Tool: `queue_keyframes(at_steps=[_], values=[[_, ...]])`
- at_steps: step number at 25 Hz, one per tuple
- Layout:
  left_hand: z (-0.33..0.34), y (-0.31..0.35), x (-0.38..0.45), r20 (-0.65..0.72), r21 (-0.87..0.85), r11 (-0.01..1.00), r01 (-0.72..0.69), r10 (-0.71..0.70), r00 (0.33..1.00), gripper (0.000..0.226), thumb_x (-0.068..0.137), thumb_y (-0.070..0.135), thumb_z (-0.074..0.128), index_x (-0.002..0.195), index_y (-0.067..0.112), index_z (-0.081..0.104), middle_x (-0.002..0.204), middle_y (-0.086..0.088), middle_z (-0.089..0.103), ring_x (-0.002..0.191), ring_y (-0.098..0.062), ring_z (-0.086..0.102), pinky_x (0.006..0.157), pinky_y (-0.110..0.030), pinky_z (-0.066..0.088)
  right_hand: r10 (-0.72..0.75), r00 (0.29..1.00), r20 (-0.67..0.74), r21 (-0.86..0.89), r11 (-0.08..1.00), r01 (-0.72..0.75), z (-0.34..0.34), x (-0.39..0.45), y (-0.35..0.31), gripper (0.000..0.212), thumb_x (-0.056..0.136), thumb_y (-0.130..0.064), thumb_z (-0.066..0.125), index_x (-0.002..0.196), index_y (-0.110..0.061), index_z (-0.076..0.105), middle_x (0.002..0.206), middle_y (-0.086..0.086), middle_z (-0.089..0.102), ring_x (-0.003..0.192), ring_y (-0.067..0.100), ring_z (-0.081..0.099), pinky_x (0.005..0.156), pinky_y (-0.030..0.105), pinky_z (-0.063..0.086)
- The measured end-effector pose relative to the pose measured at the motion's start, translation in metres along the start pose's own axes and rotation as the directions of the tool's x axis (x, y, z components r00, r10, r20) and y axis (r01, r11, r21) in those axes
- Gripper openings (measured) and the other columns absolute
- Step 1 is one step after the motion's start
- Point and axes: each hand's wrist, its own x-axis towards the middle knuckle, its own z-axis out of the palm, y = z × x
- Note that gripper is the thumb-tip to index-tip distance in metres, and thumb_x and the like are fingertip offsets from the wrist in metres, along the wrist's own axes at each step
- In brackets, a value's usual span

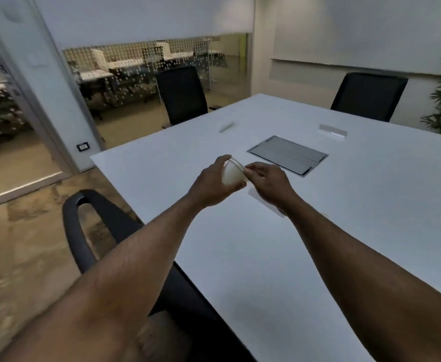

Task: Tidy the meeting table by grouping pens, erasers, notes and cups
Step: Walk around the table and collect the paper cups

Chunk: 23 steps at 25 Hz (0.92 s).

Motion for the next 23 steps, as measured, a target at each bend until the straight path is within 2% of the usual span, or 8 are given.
queue_keyframes(at_steps=[3,6,9,13,16,19,20,23], values=[[-0.058,0.006,-0.033,-0.132,0.049,0.999,-0.018,0.024,0.991,0.081,0.076,0.056,0.073,0.142,0.034,0.03,0.133,-0.003,0.052,0.108,-0.024,0.056,0.078,-0.038,0.058,-0.088,0.996,0.007,0.105,0.991,0.087,0.025,-0.006,-0.057,0.021,0.094,-0.032,0.055,0.104,-0.023,0.071,0.103,-0.005,0.072,0.1,0.01,0.064,0.086,0.032,0.051],[-0.121,-0.01,-0.073,-0.278,0.08,0.997,0.024,-0.001,0.96,0.08,0.077,0.054,0.073,0.142,0.032,0.031,0.13,-0.006,0.054,0.103,-0.023,0.057,0.069,-0.03,0.055,-0.203,0.976,0.078,0.123,0.974,0.192,0.07,-0.015,-0.12,0.026,0.096,-0.031,0.053,0.111,-0.018,0.07,0.108,-0.001,0.071,0.099,0.012,0.062,0.081,0.029,0.05],[-0.17,-0.033,-0.105,-0.349,0.044,0.994,0.096,-0.075,0.934,0.078,0.076,0.057,0.072,0.14,0.035,0.032,0.124,-0.003,0.056,0.1,-0.024,0.059,0.075,-0.04,0.058,-0.233,0.964,0.13,0.179,0.961,0.208,0.113,-0.016,-0.163,0.023,0.096,-0.03,0.055,0.109,-0.019,0.07,0.105,-0.002,0.071,0.098,0.01,0.063,0.076,0.022,0.048],[-0.242,-0.095,-0.155,-0.477,-0.003,0.983,0.182,-0.162,0.864,0.075,0.075,0.058,0.072,0.137,0.041,0.034,0.116,0.004,0.053,0.093,-0.019,0.059,0.07,-0.033,0.055,-0.308,0.921,0.24,0.211,0.942,0.261,0.205,-0.02,-0.225,0.022,0.094,-0.031,0.057,0.108,-0.021,0.071,0.102,0.0,0.071,0.092,0.011,0.063,0.073,0.023,0.05],[-0.288,-0.145,-0.182,-0.533,0.023,0.965,0.262,-0.21,0.82,0.077,0.076,0.055,0.073,0.14,0.037,0.035,0.115,0.005,0.05,0.092,-0.02,0.057,0.063,-0.025,0.045,-0.33,0.899,0.288,0.217,0.937,0.275,0.275,-0.022,-0.258,0.023,0.093,-0.031,0.057,0.108,-0.019,0.071,0.099,0.002,0.072,0.092,0.015,0.064,0.076,0.027,0.051],[-0.356,-0.217,-0.209,-0.585,0.019,0.95,0.31,-0.241,0.774,0.077,0.076,0.053,0.074,0.14,0.038,0.034,0.114,0.004,0.05,0.091,-0.021,0.056,0.063,-0.026,0.043,-0.359,0.873,0.331,0.217,0.929,0.3,0.371,-0.018,-0.306,0.022,0.093,-0.034,0.056,0.105,-0.023,0.071,0.093,-0.002,0.071,0.083,0.01,0.063,0.061,0.018,0.044],[-0.36,-0.222,-0.212,-0.593,0.029,0.948,0.317,-0.239,0.769,0.077,0.076,0.054,0.074,0.139,0.039,0.034,0.115,0.003,0.05,0.091,-0.021,0.056,0.063,-0.027,0.045,-0.355,0.869,0.345,0.223,0.93,0.292,0.375,-0.018,-0.307,0.021,0.093,-0.035,0.056,0.104,-0.024,0.07,0.092,-0.004,0.07,0.081,0.008,0.062,0.059,0.018,0.043],[-0.412,-0.284,-0.23,-0.608,0.02,0.933,0.36,-0.274,0.745,0.078,0.076,0.056,0.072,0.14,0.039,0.03,0.116,0.002,0.05,0.091,-0.021,0.056,0.062,-0.029,0.047,-0.389,0.826,0.407,0.238,0.919,0.315,0.454,-0.013,-0.339,0.018,0.094,-0.035,0.054,0.104,-0.027,0.068,0.084,-0.017,0.063,0.079,-0.002,0.058,0.058,0.013,0.041]])
